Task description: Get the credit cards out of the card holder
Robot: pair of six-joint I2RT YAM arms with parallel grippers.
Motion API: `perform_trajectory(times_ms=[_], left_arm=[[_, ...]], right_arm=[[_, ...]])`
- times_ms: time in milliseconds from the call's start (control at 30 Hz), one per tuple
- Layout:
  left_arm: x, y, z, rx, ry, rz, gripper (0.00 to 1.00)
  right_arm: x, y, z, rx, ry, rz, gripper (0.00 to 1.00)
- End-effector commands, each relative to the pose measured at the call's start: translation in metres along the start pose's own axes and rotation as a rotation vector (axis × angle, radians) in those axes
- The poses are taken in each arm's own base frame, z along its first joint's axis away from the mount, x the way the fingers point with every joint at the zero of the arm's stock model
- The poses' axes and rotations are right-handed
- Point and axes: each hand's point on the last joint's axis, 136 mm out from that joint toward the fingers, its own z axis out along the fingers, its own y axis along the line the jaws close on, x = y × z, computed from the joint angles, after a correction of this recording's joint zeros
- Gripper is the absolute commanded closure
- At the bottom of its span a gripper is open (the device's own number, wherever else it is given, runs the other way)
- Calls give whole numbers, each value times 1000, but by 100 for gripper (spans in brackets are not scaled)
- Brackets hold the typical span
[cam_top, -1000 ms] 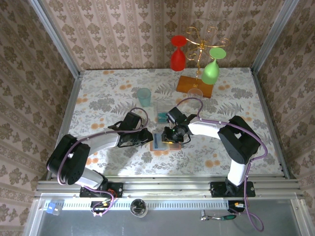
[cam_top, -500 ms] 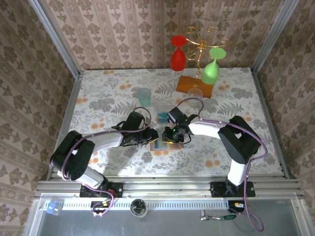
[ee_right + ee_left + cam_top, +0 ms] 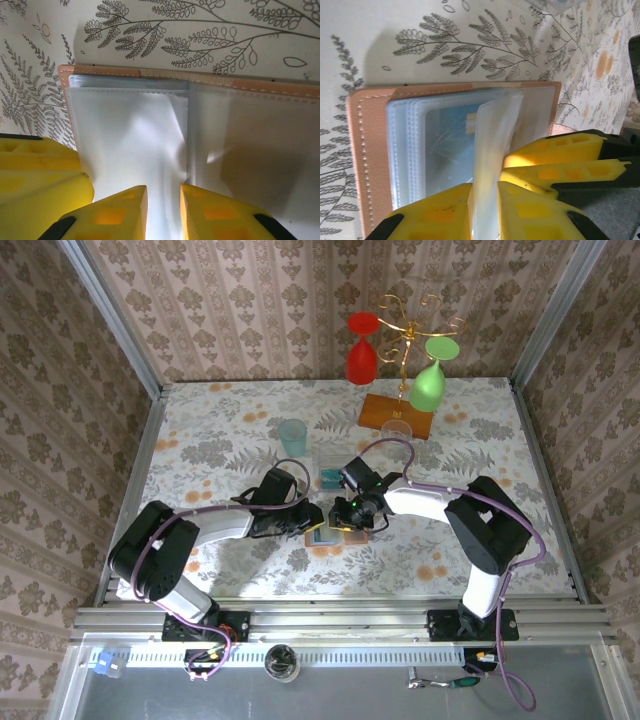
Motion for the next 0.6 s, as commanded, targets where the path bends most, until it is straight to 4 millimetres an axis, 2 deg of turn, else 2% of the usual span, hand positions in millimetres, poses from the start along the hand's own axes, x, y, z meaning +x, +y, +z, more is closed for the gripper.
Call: perform_trajectory(times_ms=[0, 200, 567], left_arm=[[0, -5, 3, 22, 7, -8, 81], [-1, -13, 0, 33, 3, -2, 82], [-1, -34, -2, 37, 3, 32, 80]], right_arm=[[2, 3, -9, -21, -2, 11, 76], [-2, 8, -18, -30, -22, 6, 76], [-16, 4, -54, -49, -92, 13, 76]])
